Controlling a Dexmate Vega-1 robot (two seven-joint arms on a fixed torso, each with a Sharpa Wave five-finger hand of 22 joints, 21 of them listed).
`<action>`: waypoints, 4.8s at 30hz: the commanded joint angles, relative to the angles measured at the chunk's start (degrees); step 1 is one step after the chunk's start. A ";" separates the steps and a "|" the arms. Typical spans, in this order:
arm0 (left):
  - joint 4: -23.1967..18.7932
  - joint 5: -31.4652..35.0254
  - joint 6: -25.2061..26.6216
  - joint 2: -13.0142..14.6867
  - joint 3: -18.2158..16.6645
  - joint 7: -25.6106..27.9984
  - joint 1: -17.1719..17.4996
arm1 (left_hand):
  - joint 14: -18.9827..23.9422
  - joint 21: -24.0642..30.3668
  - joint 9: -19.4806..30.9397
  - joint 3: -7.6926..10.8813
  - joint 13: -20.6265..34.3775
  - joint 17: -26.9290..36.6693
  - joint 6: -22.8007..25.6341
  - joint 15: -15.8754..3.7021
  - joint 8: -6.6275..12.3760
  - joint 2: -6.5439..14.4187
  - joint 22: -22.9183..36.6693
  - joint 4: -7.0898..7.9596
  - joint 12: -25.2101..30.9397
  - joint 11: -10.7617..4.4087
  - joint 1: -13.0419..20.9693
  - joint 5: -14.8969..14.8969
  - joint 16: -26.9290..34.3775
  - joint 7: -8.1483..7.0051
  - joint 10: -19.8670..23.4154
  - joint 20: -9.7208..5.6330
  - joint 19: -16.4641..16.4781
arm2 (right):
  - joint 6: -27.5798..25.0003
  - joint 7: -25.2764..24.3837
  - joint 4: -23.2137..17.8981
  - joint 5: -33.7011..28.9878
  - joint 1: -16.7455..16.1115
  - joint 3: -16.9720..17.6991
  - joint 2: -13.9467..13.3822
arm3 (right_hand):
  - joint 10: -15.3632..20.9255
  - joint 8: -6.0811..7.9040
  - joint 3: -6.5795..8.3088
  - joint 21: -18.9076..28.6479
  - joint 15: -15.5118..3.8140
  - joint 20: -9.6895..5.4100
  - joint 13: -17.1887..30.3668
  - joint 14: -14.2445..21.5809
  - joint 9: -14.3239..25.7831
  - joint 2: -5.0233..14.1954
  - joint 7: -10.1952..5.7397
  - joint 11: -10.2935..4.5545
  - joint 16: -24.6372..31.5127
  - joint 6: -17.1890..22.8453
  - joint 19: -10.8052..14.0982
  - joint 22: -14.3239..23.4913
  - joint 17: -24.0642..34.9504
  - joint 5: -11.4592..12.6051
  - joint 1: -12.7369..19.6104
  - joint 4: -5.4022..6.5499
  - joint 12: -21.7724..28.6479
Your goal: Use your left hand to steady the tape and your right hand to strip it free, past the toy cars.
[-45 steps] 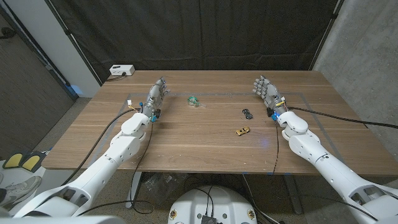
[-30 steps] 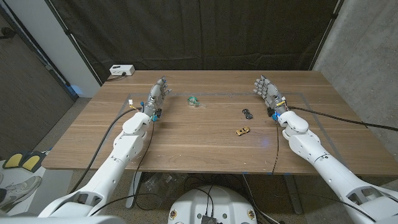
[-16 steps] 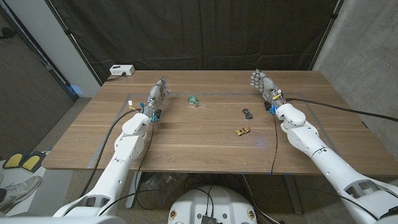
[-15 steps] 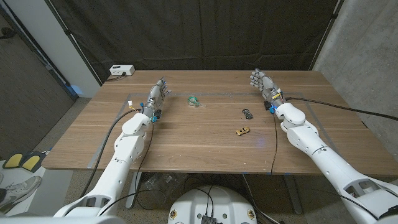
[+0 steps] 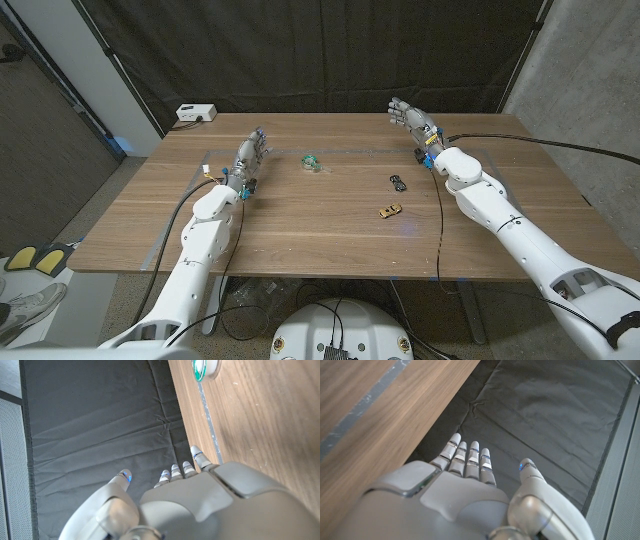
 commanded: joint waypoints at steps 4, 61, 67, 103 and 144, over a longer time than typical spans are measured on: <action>-2.13 1.45 2.10 -0.16 -1.34 -1.25 1.01 | 0.30 -0.28 0.34 -0.03 0.17 0.26 1.06 0.40 0.32 -0.32 0.20 -0.52 0.49 -0.01 0.66 0.24 0.21 -1.01 1.17 1.02 -0.75 | -5.24 -0.51 -4.46 -6.95 3.06 -3.96 -1.60 | 0.59 0.29 0.61 -0.26 -0.37 0.57 0.02 0.98 0.13 -0.29 -0.51 -0.17 0.38 0.70 0.51 0.08 0.17 0.26 0.67 -0.10 0.34; 1.88 1.83 -3.08 3.89 -0.18 -8.80 0.61 | -1.13 -2.84 0.44 1.25 0.36 0.13 2.09 -0.85 -0.78 -4.21 0.50 -9.08 -0.37 -1.07 9.91 -2.38 -0.47 -2.93 1.54 0.18 -2.09 | -32.62 7.82 -19.58 -32.02 13.05 -19.30 -2.78 | 1.66 0.16 1.68 -1.52 -2.75 1.52 0.00 3.42 0.18 0.07 -3.67 -3.21 0.42 2.05 0.78 0.15 0.18 0.48 3.08 -1.91 0.29; 1.90 1.85 -3.02 3.92 -0.40 -8.94 0.66 | -1.16 -2.88 0.45 1.21 0.37 0.17 2.12 -0.91 -0.81 -4.12 0.54 -9.01 -0.41 -1.07 9.84 -2.48 -0.46 -2.85 1.49 0.30 -2.10 | -33.08 8.18 -19.75 -33.34 13.30 -20.06 -2.36 | 1.88 0.21 1.92 -1.61 -3.19 1.57 0.00 3.83 0.18 0.36 -3.96 -3.55 0.49 2.33 0.89 0.16 0.17 0.54 3.47 -2.07 0.33; 1.01 1.34 -3.09 4.23 -0.81 -8.98 1.42 | -1.20 -3.08 0.51 0.92 0.40 0.27 2.29 -0.88 -0.90 -3.70 0.68 -8.71 -0.45 -0.96 9.48 -2.94 -0.39 -2.97 1.63 0.52 -2.04 | -36.11 14.25 -11.72 -40.91 20.02 -27.15 3.51 | 2.85 0.25 3.04 -1.88 -4.89 1.18 -0.03 5.47 0.22 1.22 -4.66 -4.73 0.61 3.41 1.81 0.25 0.17 0.77 5.98 -3.10 0.40; 3.80 1.51 -3.26 3.68 -1.63 -9.83 -0.03 | -1.15 -3.27 0.54 0.57 0.42 0.33 2.51 -0.85 -0.95 -3.32 0.75 -8.31 -0.49 -1.01 8.97 -3.26 -0.33 -2.95 1.72 0.65 -1.94 | -34.74 18.02 2.26 -46.41 26.25 -33.45 11.77 | 4.46 0.91 4.39 -2.13 -6.40 0.36 -0.05 6.73 0.35 1.17 -4.55 -5.53 0.38 6.81 3.25 0.29 0.06 0.54 10.49 -4.90 0.59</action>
